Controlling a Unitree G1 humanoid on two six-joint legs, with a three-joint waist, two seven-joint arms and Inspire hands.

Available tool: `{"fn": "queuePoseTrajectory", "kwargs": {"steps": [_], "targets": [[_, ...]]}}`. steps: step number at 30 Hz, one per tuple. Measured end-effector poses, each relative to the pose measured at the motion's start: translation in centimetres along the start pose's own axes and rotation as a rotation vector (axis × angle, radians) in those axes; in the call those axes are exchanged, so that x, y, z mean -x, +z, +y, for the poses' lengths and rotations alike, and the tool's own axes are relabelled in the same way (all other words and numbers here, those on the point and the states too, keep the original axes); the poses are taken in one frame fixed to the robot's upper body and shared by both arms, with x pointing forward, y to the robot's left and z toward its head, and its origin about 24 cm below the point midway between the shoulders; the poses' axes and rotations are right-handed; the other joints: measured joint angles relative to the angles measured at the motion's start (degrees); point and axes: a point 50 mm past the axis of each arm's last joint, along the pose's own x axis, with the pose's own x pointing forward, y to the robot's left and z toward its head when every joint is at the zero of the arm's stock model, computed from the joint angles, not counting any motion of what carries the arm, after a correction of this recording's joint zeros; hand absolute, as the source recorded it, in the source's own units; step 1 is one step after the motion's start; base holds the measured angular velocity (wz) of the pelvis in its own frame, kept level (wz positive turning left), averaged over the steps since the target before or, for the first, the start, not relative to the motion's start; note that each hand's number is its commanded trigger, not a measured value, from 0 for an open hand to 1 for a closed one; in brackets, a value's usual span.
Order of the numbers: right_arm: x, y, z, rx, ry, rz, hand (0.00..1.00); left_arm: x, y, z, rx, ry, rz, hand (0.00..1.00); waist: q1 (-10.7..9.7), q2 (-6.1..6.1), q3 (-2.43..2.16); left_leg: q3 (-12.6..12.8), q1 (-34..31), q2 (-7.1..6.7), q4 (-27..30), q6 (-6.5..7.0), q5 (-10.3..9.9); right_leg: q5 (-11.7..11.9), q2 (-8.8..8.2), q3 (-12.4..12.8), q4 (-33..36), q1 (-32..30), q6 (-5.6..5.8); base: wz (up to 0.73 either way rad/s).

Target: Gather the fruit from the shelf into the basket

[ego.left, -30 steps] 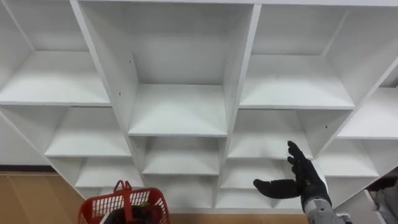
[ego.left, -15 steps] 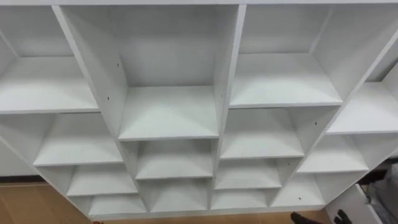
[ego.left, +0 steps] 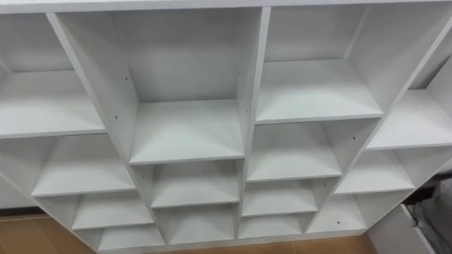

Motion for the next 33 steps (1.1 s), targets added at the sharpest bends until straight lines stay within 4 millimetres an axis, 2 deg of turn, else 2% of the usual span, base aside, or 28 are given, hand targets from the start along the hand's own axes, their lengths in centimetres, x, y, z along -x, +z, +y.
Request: {"fn": "queuePoseTrajectory", "kwargs": {"steps": [5,13,18,24,33], "targets": [[0.1,-1.4,0.7,0.062,0.079,0.074,0.00,0.0,-0.4,-0.1,-0.015,-0.002,0.024,1.00,0.0,0.13,-0.12,0.0,-0.5,-0.01,0.1,0.01,0.0,0.0,-0.01,0.0,0.1,-0.7,0.00,-0.01],[0.1,-1.3,1.0,0.129,0.126,0.090,0.00,0.0,-0.6,-0.2,-0.078,0.007,0.040,1.00,0.1,-0.44,0.15,-0.2,-0.8,-0.03,0.1,0.02,0.0,0.0,-0.10,0.2,0.0,-0.9,0.01,0.00],[0.0,-0.8,1.5,0.156,0.146,0.088,0.00,0.0,-0.5,-0.2,-0.078,0.013,0.037,1.00,0.2,-0.45,0.17,-0.2,-0.9,-0.03,0.1,0.03,0.0,0.0,-0.10,0.0,0.0,-0.9,0.02,0.00],[0.0,-0.8,1.7,0.171,0.160,0.088,0.00,0.0,-0.4,-0.3,-0.077,0.015,0.036,1.00,1.4,-0.57,0.11,-0.4,-1.1,-0.03,0.1,0.03,0.0,0.0,-0.18,-0.6,-0.1,-0.9,0.02,0.01],[0.0,-0.8,1.8,0.177,0.164,0.086,0.00,0.0,-0.4,-0.3,-0.077,0.024,0.033,1.00,2.2,-0.49,0.03,-1.2,-1.3,-0.09,0.2,0.05,0.0,0.0,-0.29,-1.5,-0.8,-0.3,0.06,0.04]]}}
